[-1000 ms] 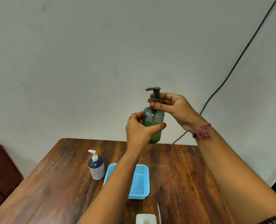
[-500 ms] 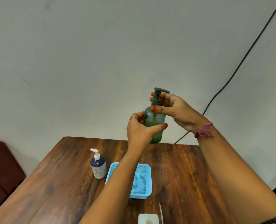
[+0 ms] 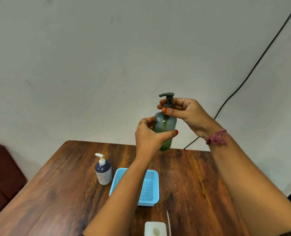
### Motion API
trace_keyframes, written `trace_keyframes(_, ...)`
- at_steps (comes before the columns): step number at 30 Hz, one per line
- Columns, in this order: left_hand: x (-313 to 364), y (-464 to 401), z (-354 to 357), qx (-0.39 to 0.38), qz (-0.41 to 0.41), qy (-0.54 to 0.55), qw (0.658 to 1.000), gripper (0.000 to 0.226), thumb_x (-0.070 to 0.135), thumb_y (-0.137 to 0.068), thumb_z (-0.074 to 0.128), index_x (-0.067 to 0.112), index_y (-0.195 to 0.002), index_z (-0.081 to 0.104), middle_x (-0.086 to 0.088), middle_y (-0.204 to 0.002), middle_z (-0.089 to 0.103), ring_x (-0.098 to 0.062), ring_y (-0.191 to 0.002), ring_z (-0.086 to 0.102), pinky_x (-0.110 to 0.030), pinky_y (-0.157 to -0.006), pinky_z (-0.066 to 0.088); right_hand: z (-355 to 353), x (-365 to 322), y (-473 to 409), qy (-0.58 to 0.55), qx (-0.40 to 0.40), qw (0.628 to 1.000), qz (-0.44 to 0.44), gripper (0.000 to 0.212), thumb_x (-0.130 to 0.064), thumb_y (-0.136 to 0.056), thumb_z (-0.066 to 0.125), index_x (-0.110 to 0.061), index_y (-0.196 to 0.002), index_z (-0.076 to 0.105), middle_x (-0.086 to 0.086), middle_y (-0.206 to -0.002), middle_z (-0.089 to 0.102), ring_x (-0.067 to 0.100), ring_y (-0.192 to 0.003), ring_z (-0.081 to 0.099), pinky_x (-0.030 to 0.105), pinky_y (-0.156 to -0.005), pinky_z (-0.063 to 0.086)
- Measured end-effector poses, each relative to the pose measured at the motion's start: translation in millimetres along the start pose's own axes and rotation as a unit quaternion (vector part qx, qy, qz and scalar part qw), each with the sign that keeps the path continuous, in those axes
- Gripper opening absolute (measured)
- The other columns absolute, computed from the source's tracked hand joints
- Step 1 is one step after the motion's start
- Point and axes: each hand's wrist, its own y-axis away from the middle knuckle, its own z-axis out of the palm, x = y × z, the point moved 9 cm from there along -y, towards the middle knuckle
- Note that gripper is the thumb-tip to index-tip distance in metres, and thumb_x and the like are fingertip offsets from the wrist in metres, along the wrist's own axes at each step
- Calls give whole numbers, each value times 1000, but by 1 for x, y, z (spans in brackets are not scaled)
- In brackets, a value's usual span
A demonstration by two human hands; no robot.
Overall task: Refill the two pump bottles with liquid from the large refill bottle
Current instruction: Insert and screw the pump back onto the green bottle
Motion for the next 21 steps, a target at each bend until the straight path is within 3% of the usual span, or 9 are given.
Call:
trace_keyframes(3,0,-1,-1,15,1,3,1000,76,32,-56,91,21,-119,48,6,-115,55,-8,-102,55,-10,-73,46,-8,4,2,3,113,994,-5,33,-12,-69,82,-9,-100,71,5,-97,74,15,-93,70,33,-87,56)
trace_keyframes(7,0,-1,-1,21,3,-5,1000,77,33,-56,91,21,-119,49,7,-115,55,-9,-102,55,-10,-73,45,-9,13,8,-14,186,982,-8,48,-24,-60,88,-8,-102,70,2,-96,74,15,-93,70,32,-84,56)
trace_keyframes(9,-2,0,-1,18,-1,-6,1000,78,33,-56,91,20,-120,49,7,-114,54,-9,-102,55,-11,-74,46,-8,11,7,20,174,984,-11,50,-27,-60,87,-9,-103,69,1,-98,73,13,-96,68,32,-86,56)
trace_keyframes(11,-5,0,-1,8,-6,-2,1000,79,32,-57,91,19,-122,48,8,-114,54,-10,-103,55,-13,-76,47,-6,11,4,27,107,994,3,51,-28,-61,83,-11,-105,67,3,-102,72,13,-100,67,33,-91,53)
trace_keyframes(15,-7,1,1,-17,-13,-4,1000,80,31,-57,91,20,-123,48,8,-114,53,-11,-104,55,-17,-79,49,-4,12,5,-4,-12,1000,28,37,-10,-81,68,-9,-118,61,6,-113,69,15,-107,65,27,-94,51)
trace_keyframes(21,-11,4,7,-27,-20,3,999,74,32,-56,91,25,-115,47,8,-111,54,-10,-102,56,-17,-79,49,-2,14,13,11,13,1000,-6,29,-10,-84,65,-11,-113,64,6,-109,71,15,-105,66,28,-92,52)
